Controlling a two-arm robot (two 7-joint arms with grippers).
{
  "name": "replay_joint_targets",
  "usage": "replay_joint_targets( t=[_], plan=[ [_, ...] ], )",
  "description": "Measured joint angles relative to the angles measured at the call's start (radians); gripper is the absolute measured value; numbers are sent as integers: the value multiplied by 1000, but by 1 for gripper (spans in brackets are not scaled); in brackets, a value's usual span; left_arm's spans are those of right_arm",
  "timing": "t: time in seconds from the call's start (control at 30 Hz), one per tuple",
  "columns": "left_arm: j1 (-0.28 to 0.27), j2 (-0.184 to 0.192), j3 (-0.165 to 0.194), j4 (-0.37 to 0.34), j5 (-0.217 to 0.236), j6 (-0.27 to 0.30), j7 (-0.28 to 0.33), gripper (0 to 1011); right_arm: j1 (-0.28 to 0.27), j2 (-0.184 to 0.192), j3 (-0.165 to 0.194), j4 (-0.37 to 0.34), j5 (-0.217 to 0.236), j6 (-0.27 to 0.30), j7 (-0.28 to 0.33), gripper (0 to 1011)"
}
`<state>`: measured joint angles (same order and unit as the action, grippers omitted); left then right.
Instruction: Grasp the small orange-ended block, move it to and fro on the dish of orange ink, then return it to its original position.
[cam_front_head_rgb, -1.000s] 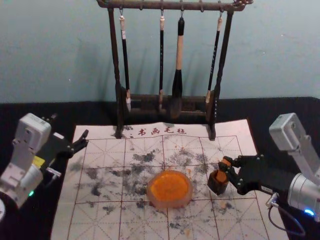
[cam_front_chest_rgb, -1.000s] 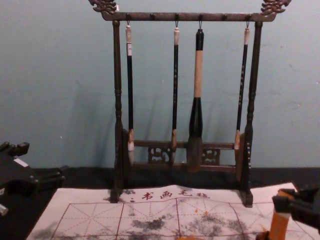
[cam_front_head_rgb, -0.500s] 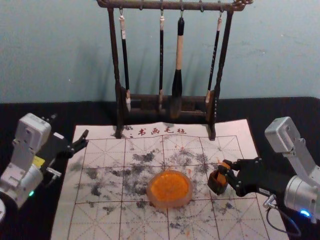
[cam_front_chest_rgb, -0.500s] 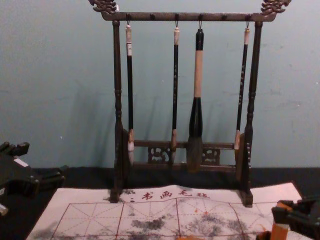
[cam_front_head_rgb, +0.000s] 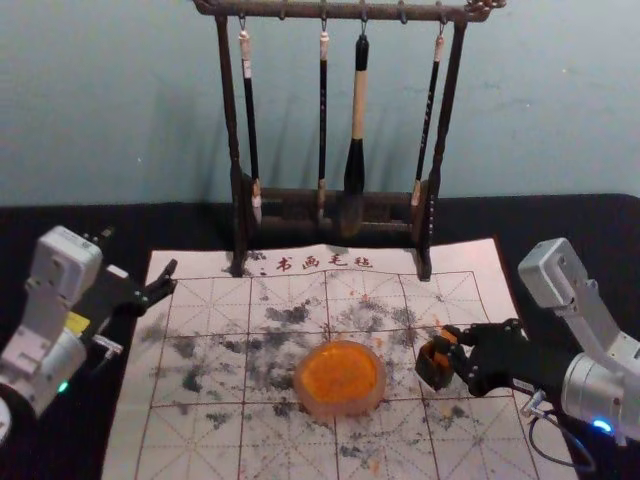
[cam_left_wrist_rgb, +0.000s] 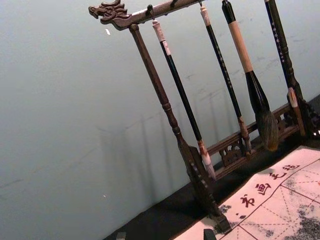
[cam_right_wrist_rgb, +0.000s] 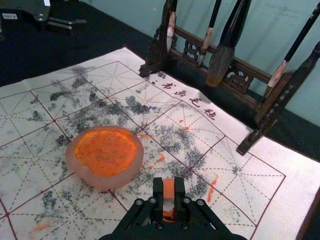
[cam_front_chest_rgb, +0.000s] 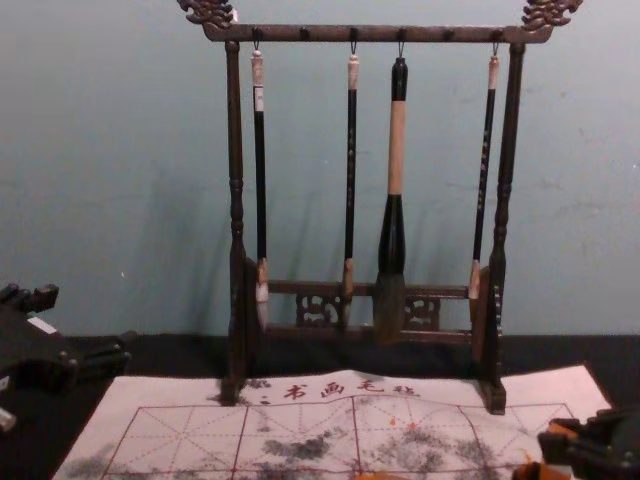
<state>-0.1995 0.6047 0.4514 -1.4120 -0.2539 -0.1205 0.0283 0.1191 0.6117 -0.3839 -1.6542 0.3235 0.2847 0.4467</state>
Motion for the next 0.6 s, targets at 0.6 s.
replay_joint_targets(
  t=[0.6],
  plan=[
    [0, 0, 0, 0, 0, 0, 0, 1001, 14, -12, -7, 32, -10, -8, 12, 72]
  ],
)
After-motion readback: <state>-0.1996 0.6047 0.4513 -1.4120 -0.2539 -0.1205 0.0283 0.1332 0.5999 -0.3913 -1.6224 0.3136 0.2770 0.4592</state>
